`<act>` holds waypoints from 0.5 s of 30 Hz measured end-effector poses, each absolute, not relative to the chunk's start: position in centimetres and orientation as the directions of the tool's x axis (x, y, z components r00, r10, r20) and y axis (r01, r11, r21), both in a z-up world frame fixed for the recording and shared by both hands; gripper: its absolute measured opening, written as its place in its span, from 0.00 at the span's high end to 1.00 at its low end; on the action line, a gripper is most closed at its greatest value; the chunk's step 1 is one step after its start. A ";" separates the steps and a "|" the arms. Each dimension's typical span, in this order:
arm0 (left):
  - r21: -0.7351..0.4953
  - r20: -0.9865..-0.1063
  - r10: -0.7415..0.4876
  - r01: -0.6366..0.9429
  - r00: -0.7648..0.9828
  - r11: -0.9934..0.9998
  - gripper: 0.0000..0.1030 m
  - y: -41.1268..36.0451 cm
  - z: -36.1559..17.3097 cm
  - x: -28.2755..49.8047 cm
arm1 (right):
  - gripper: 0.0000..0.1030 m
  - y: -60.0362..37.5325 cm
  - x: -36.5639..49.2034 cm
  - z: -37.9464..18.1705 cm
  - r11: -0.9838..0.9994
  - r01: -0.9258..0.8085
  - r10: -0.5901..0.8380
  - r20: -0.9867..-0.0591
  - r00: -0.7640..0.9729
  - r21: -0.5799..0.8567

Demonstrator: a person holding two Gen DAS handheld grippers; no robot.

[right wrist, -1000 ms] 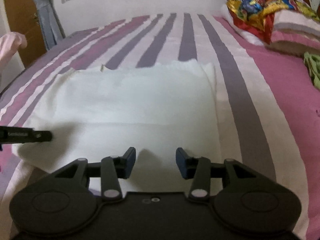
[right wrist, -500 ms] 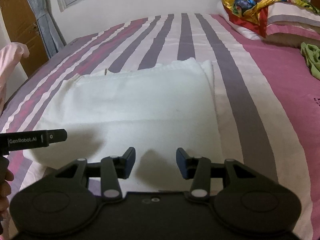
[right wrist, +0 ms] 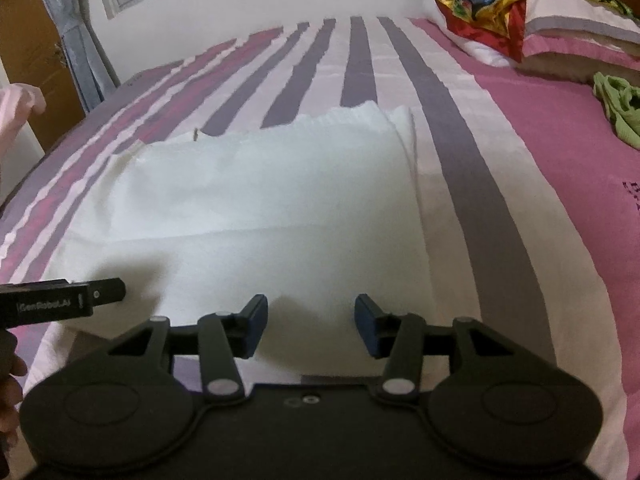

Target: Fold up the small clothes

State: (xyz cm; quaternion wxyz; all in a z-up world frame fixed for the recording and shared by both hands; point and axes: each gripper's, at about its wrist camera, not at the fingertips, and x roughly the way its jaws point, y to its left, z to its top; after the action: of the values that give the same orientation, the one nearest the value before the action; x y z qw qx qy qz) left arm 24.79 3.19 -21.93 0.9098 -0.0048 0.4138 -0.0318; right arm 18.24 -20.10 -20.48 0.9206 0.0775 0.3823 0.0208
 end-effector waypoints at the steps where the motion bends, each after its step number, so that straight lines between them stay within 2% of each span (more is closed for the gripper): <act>1: -0.035 -0.752 -0.064 0.058 0.657 0.998 0.14 3.2 -21.9 24.7 | 0.53 -20.1 18.3 -20.5 0.987 0.022 0.099 -0.701 0.706 0.162; 10: -0.134 -0.712 -0.123 0.039 0.692 0.990 0.14 5.0 -19.8 27.4 | 0.53 -20.3 20.2 -19.4 0.988 0.007 0.099 -0.676 0.730 0.152; 15: -0.108 -0.695 -0.103 0.039 0.712 0.993 0.14 5.0 -19.6 31.4 | 0.53 -20.8 23.6 -18.7 0.988 0.008 0.097 -0.657 0.748 0.156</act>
State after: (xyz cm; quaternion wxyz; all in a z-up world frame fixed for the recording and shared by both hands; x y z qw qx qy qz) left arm 31.44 4.96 -19.63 0.9242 -0.0427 0.3777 -0.0384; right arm 23.58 -20.80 -18.70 0.9318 0.0746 0.3544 0.0238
